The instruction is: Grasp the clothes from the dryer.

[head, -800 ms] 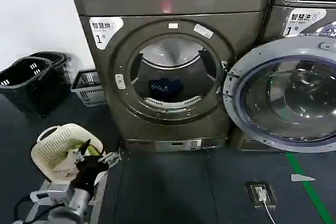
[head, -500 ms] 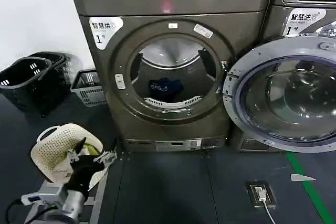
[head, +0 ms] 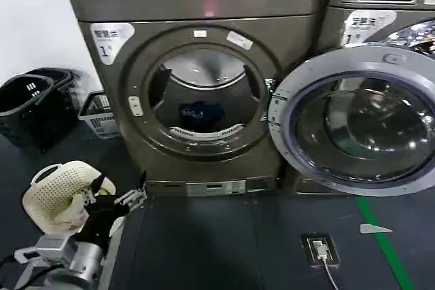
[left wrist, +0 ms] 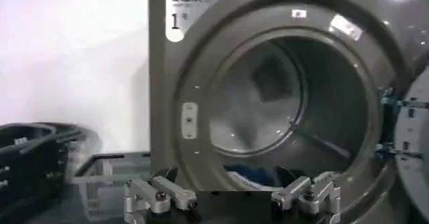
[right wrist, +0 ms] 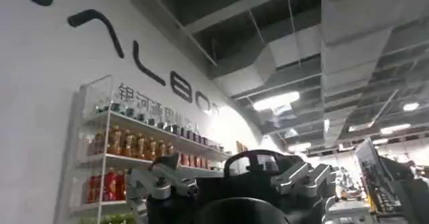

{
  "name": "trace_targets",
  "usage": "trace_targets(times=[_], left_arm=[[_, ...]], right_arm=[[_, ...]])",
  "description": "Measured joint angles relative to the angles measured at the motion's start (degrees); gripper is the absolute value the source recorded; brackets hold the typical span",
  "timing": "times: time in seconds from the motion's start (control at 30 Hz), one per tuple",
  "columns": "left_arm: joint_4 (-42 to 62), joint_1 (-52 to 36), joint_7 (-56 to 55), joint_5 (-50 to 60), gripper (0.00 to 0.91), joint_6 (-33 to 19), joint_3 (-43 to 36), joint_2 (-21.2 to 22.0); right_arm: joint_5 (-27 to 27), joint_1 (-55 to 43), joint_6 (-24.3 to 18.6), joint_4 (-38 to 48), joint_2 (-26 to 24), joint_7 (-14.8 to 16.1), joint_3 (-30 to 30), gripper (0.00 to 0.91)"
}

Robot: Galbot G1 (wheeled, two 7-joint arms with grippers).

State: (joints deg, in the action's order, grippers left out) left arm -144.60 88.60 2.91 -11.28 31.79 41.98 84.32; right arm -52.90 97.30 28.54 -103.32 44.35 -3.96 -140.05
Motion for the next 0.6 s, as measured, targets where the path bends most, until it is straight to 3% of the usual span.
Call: trace_targets(times=[0.6], left_arm=[[-0.1, 0.5, 2.7, 3.0, 0.907, -1.6, -0.1, 0.3]], right_arm=[[0.0, -0.4, -0.1, -0.1, 0.1, 0.5, 0.0, 0.907]])
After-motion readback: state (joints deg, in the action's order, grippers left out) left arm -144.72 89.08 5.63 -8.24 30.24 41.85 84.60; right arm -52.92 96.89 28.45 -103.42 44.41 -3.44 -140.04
